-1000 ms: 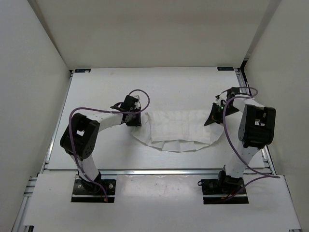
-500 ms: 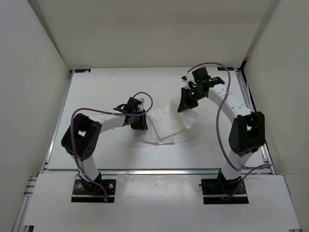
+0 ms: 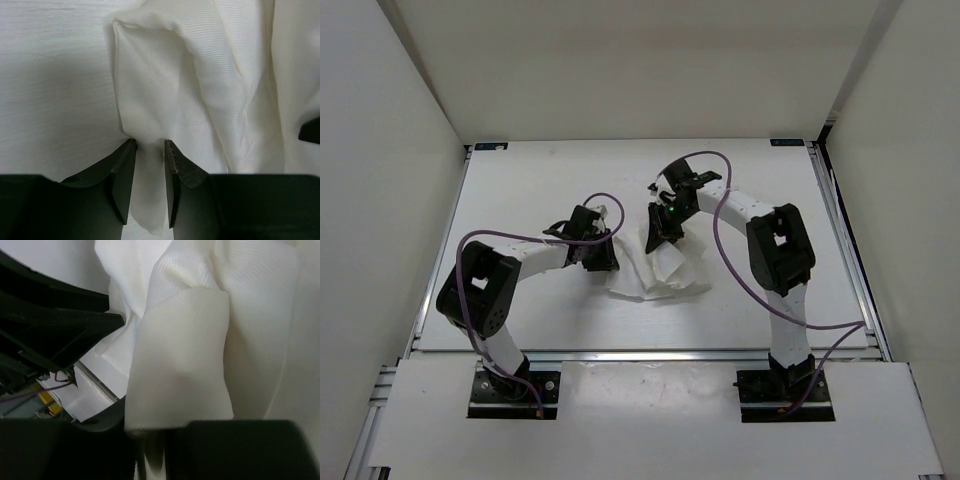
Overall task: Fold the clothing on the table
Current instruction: Fold the skirt
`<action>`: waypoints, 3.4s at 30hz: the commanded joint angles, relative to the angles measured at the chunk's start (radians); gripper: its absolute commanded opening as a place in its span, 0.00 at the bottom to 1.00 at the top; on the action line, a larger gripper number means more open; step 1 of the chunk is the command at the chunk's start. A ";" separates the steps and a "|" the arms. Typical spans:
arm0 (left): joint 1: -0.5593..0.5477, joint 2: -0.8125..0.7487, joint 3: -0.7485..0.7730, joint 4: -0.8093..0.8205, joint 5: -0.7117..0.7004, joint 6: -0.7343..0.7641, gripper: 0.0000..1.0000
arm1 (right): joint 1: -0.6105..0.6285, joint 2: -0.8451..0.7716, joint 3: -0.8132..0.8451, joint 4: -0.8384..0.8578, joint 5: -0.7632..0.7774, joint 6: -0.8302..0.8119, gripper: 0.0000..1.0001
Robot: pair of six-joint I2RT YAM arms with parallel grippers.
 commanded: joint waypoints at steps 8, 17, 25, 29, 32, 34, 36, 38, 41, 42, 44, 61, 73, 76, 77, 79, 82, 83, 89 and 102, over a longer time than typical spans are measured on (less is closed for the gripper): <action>0.044 -0.077 -0.061 -0.008 -0.004 -0.001 0.41 | -0.022 -0.154 -0.111 0.444 -0.367 0.267 0.60; 0.320 -0.217 0.022 -0.144 0.015 0.059 0.39 | -0.189 -0.413 -0.313 0.446 -0.288 0.263 0.26; 0.208 -0.267 0.039 0.148 0.522 -0.168 0.00 | -0.309 -0.399 -0.347 0.314 -0.168 0.167 0.00; 0.067 -0.212 -0.021 0.337 0.480 -0.285 0.00 | -0.341 -0.399 -0.349 0.326 -0.142 0.164 0.00; 0.036 -0.137 -0.072 0.405 0.412 -0.312 0.00 | -0.352 -0.406 -0.355 0.346 -0.153 0.172 0.00; 0.042 -0.103 -0.086 0.381 0.357 -0.296 0.00 | -0.357 -0.409 -0.364 0.346 -0.169 0.174 0.00; 0.056 -0.095 -0.121 0.339 0.308 -0.244 0.00 | -0.360 -0.419 -0.381 0.351 -0.174 0.168 0.01; 0.082 -0.109 -0.160 0.302 0.244 -0.221 0.00 | -0.354 -0.435 -0.401 0.349 -0.182 0.172 0.03; 0.104 -0.132 -0.219 0.268 0.175 -0.169 0.00 | -0.363 -0.458 -0.426 0.359 -0.186 0.167 0.03; 0.104 -0.132 -0.236 0.255 0.165 -0.159 0.00 | -0.354 -0.459 -0.430 0.363 -0.200 0.175 0.03; 0.104 -0.134 -0.257 0.225 0.119 -0.123 0.00 | -0.357 -0.455 -0.438 0.376 -0.206 0.180 0.05; 0.127 -0.177 -0.290 0.147 0.042 -0.073 0.00 | -0.282 -0.190 -0.398 0.452 -0.346 0.166 0.06; 0.161 -0.237 -0.334 0.104 0.038 -0.049 0.00 | -0.197 -0.148 -0.550 0.373 -0.282 0.108 0.00; 0.176 -0.246 -0.333 0.106 0.055 -0.046 0.02 | -0.209 -0.180 -0.518 0.314 -0.210 0.092 0.00; 0.191 -0.253 -0.326 0.107 0.076 -0.043 0.04 | -0.209 -0.194 -0.512 0.308 -0.196 0.091 0.00; 0.223 -0.272 -0.268 0.098 0.133 -0.047 0.09 | -0.220 -0.272 -0.452 0.306 -0.188 0.095 0.01; 0.273 -0.290 -0.143 0.075 0.254 -0.067 0.23 | -0.269 -0.379 -0.366 0.314 -0.183 0.118 0.13; 0.288 -0.301 -0.115 0.067 0.301 -0.070 0.27 | -0.301 -0.416 -0.360 0.313 -0.183 0.120 0.21; 0.309 -0.364 -0.016 -0.110 0.208 0.017 0.33 | -0.468 -0.542 -0.363 0.247 -0.105 0.097 0.45; 0.388 -0.614 -0.312 -0.336 0.049 0.174 0.37 | -0.659 -0.668 -0.675 0.234 -0.127 0.091 0.46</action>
